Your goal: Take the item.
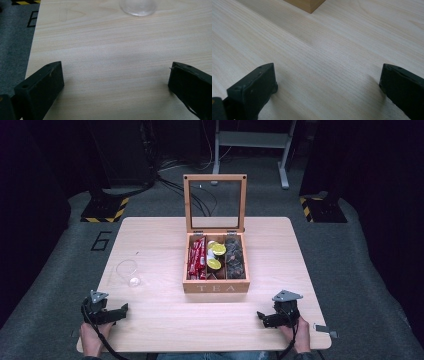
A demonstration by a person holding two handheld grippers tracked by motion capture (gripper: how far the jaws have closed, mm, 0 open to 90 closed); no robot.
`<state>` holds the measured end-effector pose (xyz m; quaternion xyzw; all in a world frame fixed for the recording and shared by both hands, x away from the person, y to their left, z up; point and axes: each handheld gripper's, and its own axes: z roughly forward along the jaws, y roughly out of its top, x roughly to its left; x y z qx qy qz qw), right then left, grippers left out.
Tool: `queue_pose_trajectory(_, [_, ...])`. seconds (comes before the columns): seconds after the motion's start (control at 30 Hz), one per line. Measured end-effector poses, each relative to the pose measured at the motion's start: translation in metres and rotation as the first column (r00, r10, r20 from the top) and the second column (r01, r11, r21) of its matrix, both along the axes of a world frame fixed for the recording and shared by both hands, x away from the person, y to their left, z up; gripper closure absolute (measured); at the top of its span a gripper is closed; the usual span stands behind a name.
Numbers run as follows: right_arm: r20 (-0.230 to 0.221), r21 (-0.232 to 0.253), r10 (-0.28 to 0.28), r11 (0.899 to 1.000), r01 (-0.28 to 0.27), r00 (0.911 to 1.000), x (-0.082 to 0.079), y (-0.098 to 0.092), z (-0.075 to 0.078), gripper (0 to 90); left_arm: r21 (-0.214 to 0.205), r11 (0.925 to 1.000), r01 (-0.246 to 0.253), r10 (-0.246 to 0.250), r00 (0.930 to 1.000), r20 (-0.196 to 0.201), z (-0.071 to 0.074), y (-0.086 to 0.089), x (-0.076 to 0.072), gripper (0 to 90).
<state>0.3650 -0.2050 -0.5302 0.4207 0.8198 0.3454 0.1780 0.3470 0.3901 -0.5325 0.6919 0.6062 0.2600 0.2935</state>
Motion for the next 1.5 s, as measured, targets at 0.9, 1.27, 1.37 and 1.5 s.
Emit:
queue_pose_trajectory(0.9, [0.000,0.000,0.000,1.000,0.000,1.0000,0.000,0.000,0.000,0.4,-0.019,0.9921,0.124,-0.123,0.9914,0.044,0.027,-0.027,-0.009,0.0])
queue_pose_trajectory(1.27, [0.000,0.000,0.000,1.000,0.000,1.0000,0.000,0.000,0.000,0.4,-0.016,0.9813,0.192,-0.191,0.9803,0.050,0.042,-0.044,-0.009,0.0])
queue_pose_trajectory(1.37, [0.000,0.000,0.000,1.000,0.000,1.0000,0.000,0.000,0.000,0.3,-0.021,0.9778,0.208,-0.207,0.9769,0.053,0.047,-0.048,-0.007,0.0])
queue_pose_trajectory(1.5, [0.000,0.000,0.000,1.000,0.000,1.0000,0.000,0.000,0.000,0.3,-0.018,0.9732,0.229,-0.228,0.9717,0.063,0.053,-0.055,-0.005,0.0])
